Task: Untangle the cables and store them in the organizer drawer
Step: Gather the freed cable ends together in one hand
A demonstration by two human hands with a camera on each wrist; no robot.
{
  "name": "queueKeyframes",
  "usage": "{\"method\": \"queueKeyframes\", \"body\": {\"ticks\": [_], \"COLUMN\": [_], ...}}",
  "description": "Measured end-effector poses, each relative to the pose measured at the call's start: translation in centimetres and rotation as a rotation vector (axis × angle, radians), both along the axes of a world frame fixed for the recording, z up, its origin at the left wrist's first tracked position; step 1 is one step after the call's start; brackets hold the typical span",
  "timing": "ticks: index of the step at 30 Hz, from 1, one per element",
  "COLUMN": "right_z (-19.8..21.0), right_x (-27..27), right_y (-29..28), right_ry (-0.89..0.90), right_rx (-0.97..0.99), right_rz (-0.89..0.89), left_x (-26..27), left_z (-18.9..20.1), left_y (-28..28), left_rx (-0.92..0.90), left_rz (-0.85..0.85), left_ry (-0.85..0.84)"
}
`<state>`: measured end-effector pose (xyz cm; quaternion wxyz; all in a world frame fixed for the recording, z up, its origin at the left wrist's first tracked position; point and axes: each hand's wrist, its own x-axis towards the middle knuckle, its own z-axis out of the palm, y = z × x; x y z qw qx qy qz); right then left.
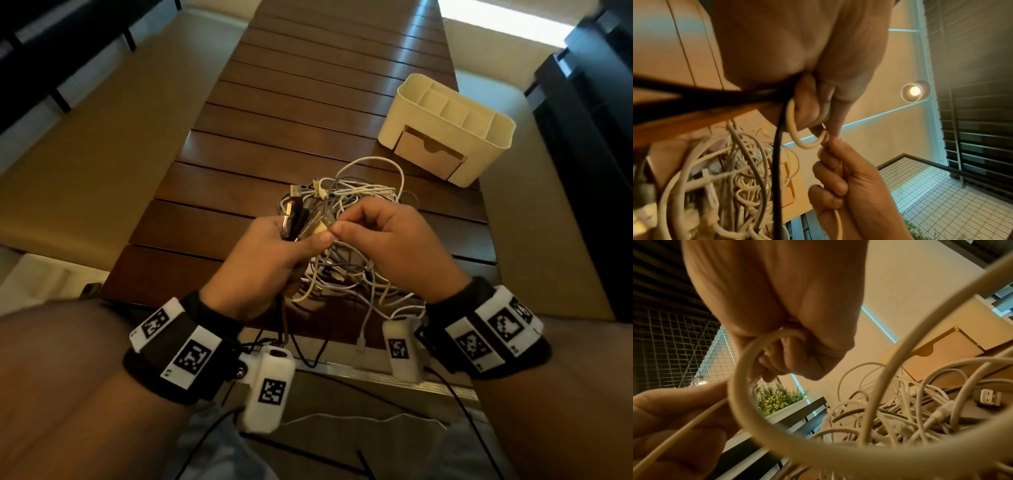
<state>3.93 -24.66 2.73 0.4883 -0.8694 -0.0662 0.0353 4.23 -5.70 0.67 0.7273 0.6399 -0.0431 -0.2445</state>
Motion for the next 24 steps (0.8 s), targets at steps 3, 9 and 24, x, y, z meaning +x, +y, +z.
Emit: {"method": "queueKeyframes", "body": {"ticks": [3,9,24], "right_z": [0.2,0.6,1.0], "right_x": [0.1,0.5,-0.3], "right_y": [0.1,-2.2,1.1], "right_ry": [-0.003,0.152,0.290], "right_rx": [0.023,0.085,0.254], "right_rz": [0.018,0.009,0.113], "left_x": [0.1,2.5,1.8], "left_z": [0.2,0.9,1.1], "left_y": [0.3,3.7,3.0], "left_rx": [-0.009,-0.270,0.107], "left_rz": [0.041,0.320,0.310], "left_ry": [-0.061,0.029,-0.234]}}
